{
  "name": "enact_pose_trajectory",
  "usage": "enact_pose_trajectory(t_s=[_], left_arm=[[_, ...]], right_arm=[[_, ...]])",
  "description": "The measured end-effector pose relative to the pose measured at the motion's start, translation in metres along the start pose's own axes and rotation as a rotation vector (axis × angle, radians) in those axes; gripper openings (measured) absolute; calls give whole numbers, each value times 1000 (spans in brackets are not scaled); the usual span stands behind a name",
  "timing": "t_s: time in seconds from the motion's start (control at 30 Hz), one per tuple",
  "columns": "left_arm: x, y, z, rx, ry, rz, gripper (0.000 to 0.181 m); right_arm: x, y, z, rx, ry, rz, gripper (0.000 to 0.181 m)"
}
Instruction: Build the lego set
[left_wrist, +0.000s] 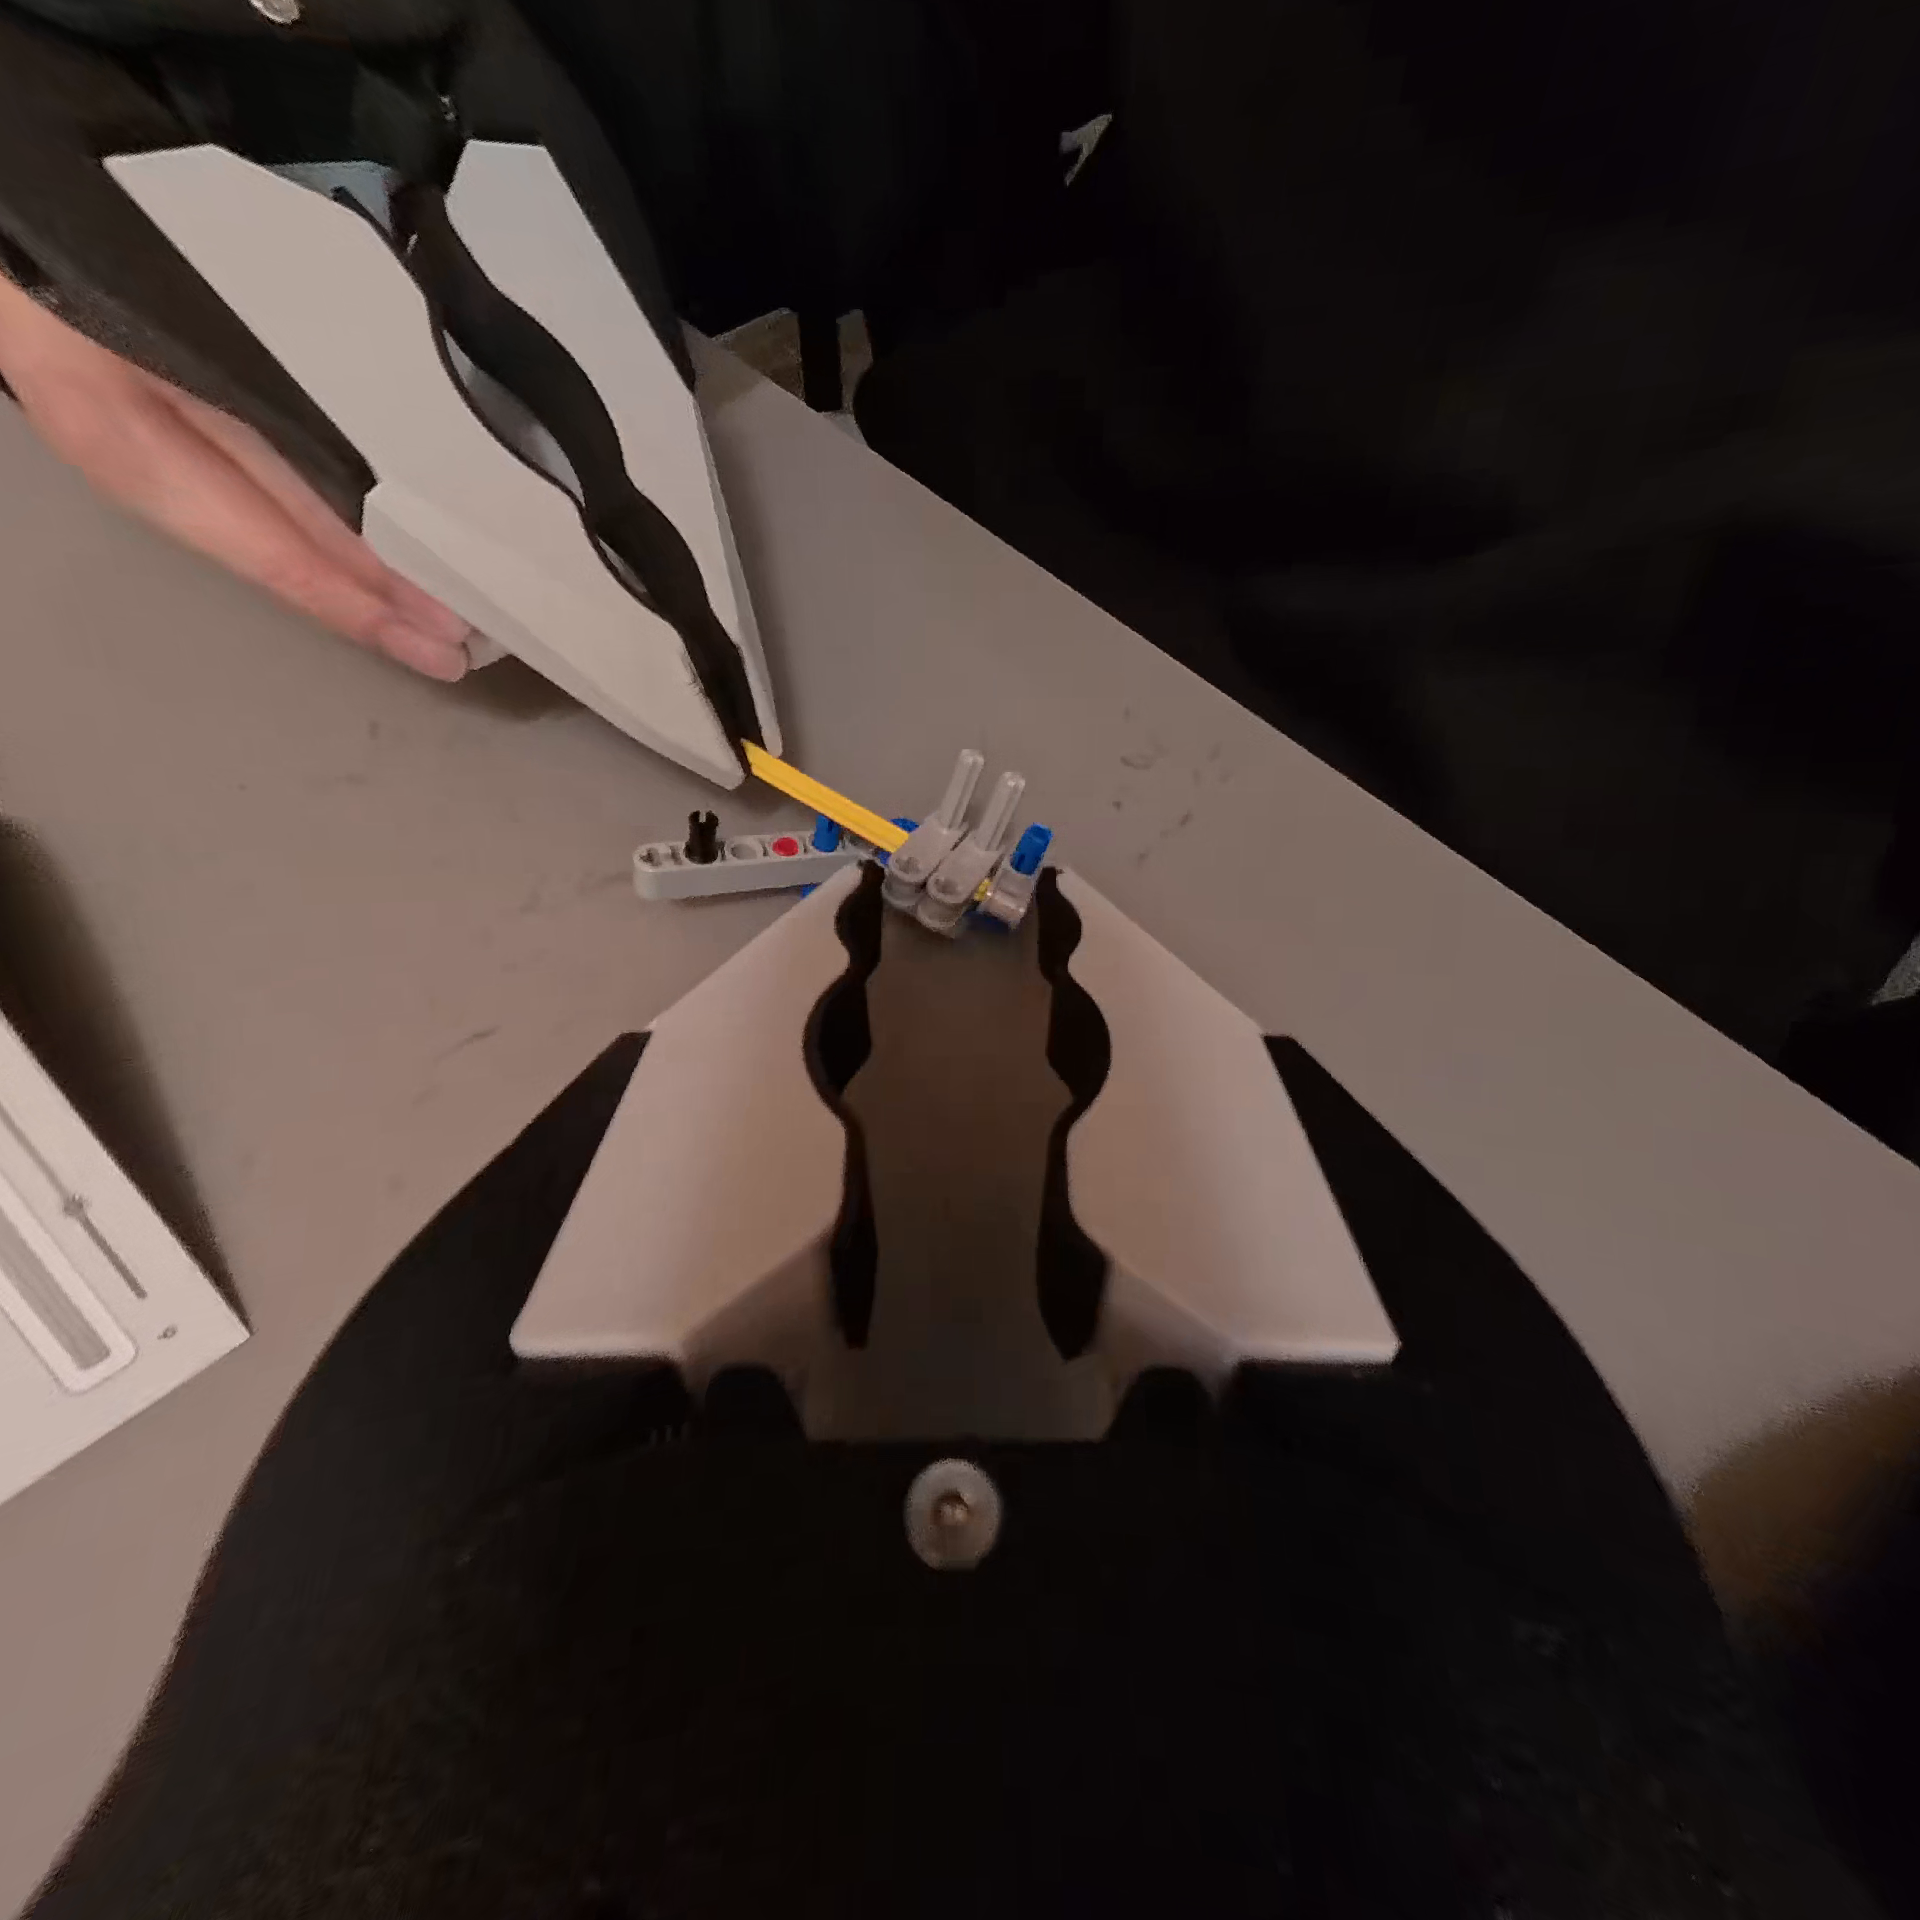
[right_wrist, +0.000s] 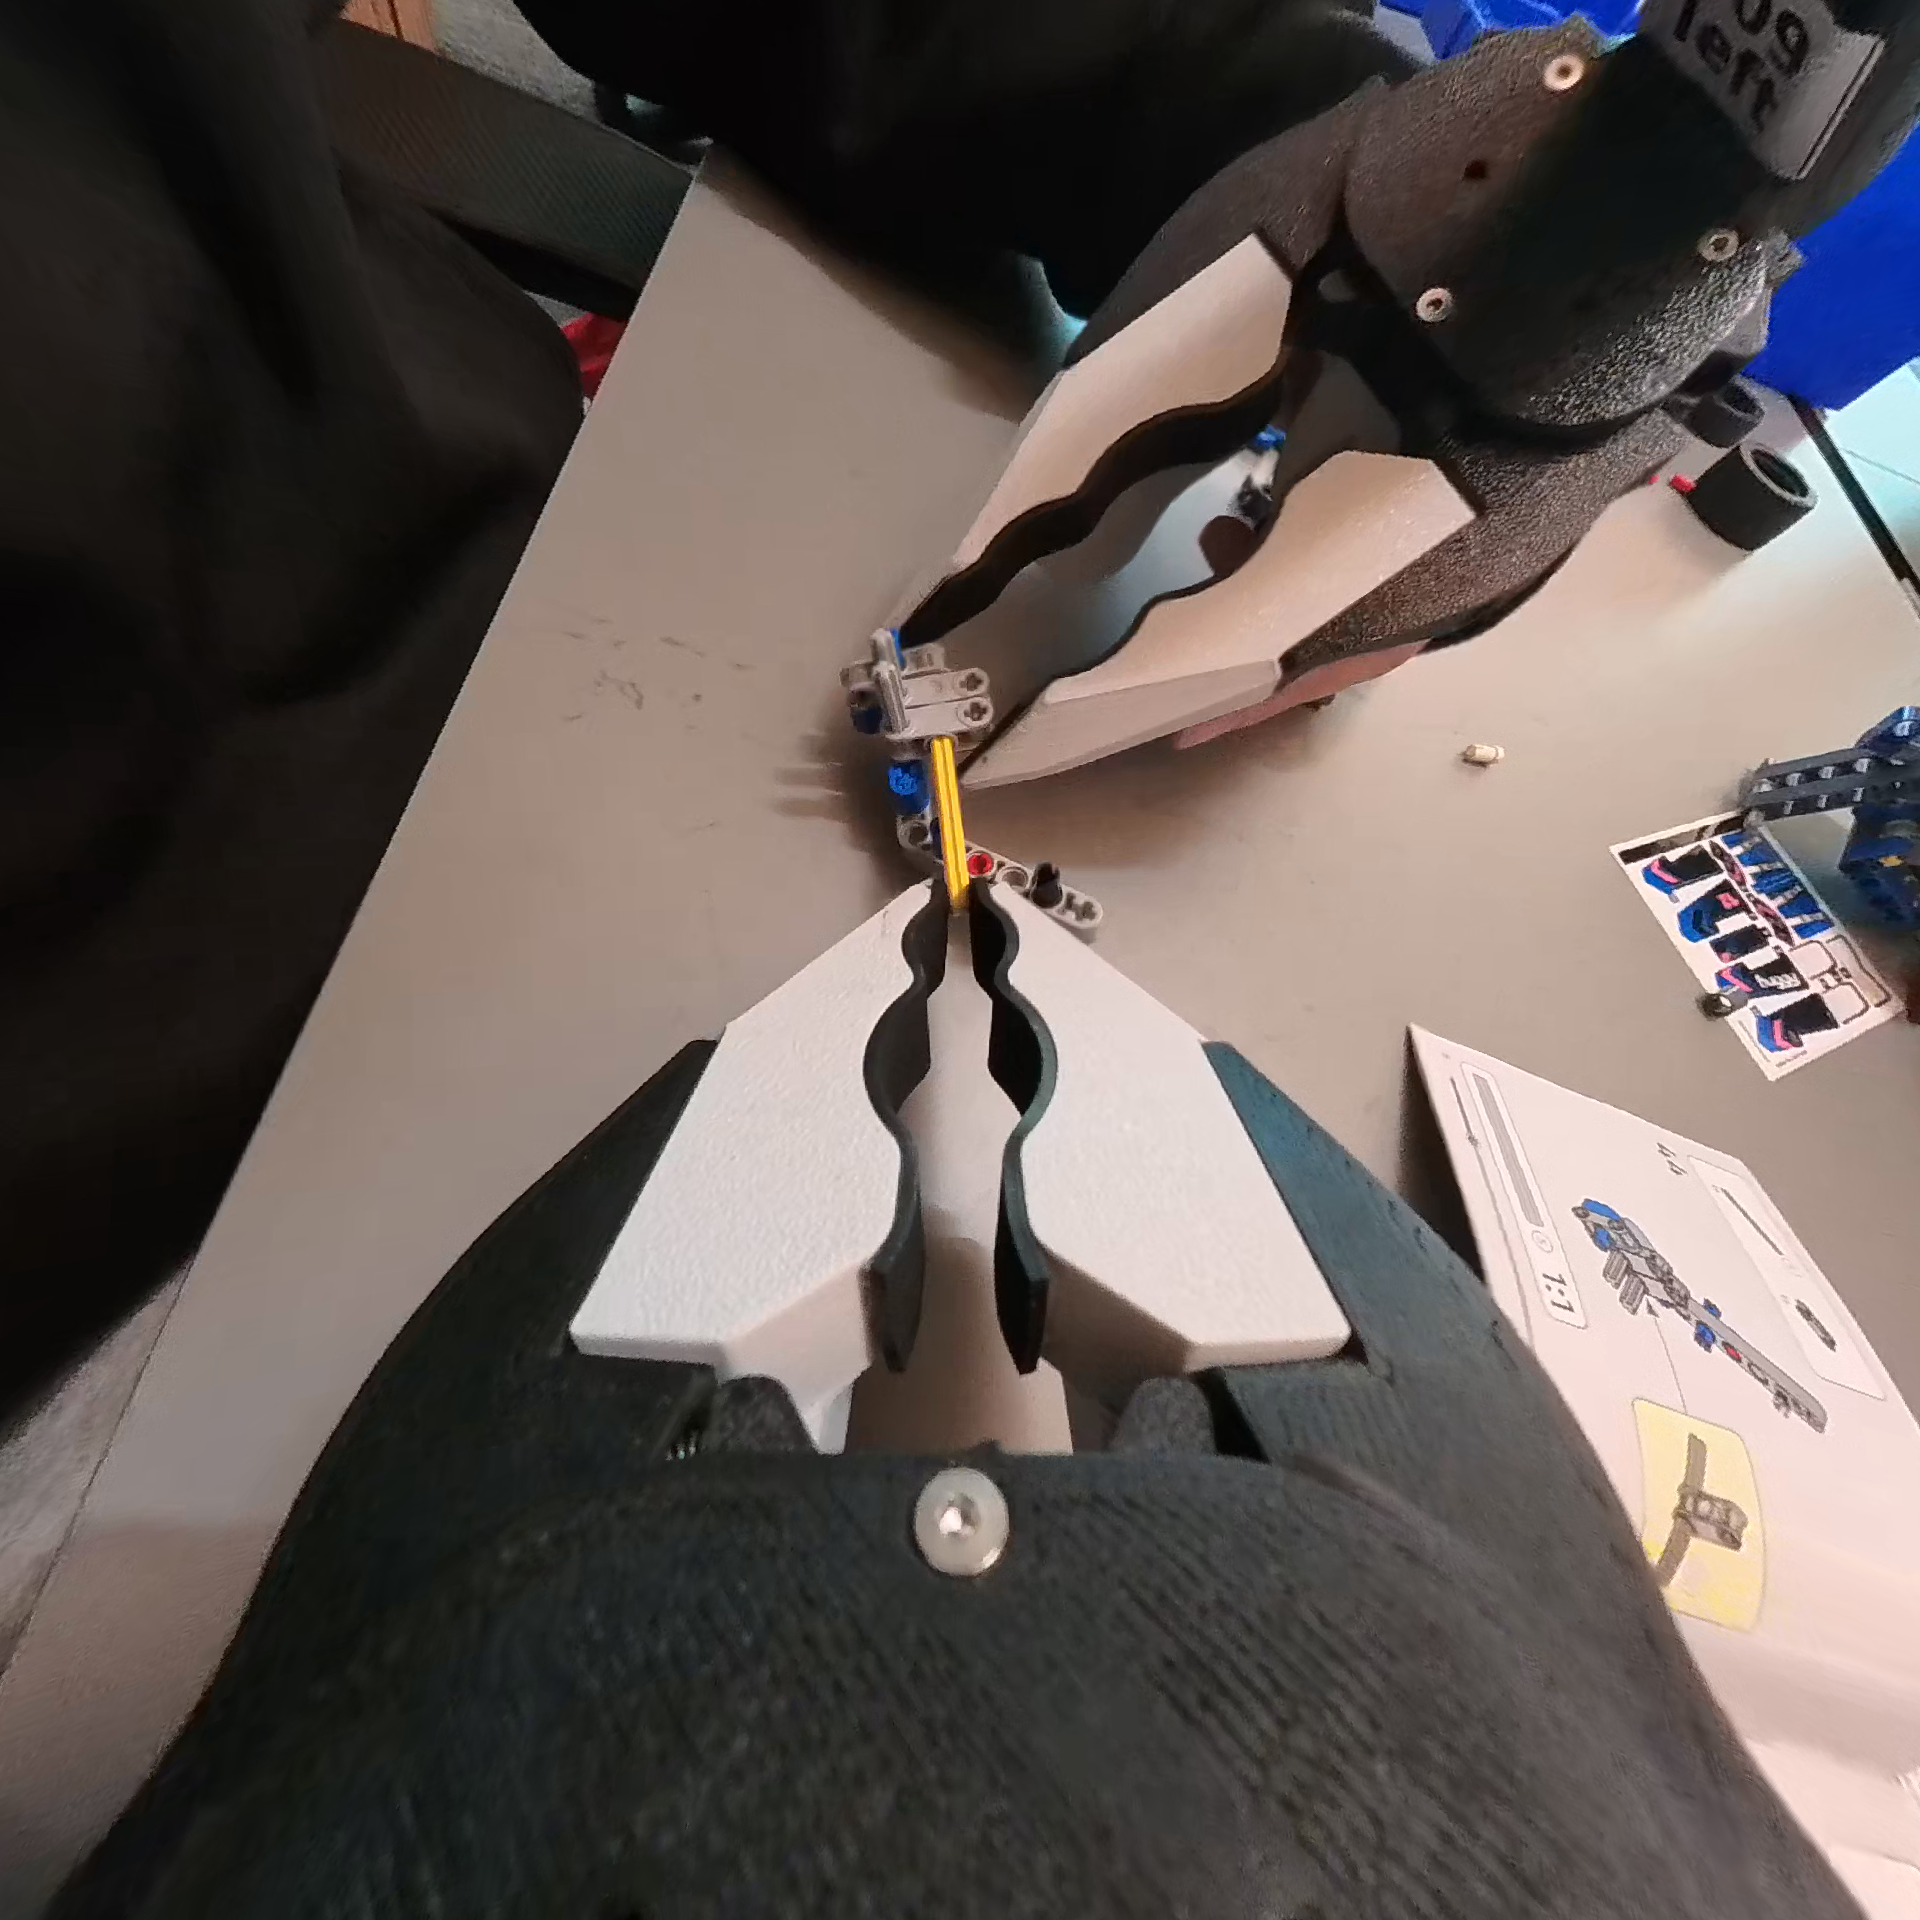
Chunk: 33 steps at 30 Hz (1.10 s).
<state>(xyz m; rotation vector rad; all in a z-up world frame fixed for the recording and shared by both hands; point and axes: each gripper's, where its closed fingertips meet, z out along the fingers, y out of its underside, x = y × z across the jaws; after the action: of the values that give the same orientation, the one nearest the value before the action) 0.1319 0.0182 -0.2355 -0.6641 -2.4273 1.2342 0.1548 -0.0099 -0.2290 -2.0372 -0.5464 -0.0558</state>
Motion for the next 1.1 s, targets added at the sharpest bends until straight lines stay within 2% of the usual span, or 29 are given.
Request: enact_pose_trajectory(t_s=[0.33, 0.53, 0.7, 0.8, 0.9, 1.0, 1.07, 1.1], left_arm=[[2, 5, 2, -34, -14, 42, 24], [-6, 6, 1, -32, -90, -23, 23], [-14, 6, -1, -30, -203, -81, 23], [-23, 6, -4, -31, -317, -109, 23], [-31, 6, -6, -32, -401, -176, 24], [-36, -2, -9, 26, -449, -246, 23], [-36, -6, -10, 57, -463, -271, 23], [-36, -5, -10, 59, -476, -276, 23]], right_arm=[[5, -4, 4, 19, 4, -12, 3], [18, 1, 0, -5, 107, 31, 5], [30, 11, -10, -60, 267, 208, 53], [36, 4, -12, -34, 380, 335, 78], [34, 2, -1, -81, 433, 322, 100], [34, 11, 13, -184, 431, 267, 96], [37, 6, 17, -172, 435, 231, 76], [37, 5, 17, -164, 434, 228, 75]])
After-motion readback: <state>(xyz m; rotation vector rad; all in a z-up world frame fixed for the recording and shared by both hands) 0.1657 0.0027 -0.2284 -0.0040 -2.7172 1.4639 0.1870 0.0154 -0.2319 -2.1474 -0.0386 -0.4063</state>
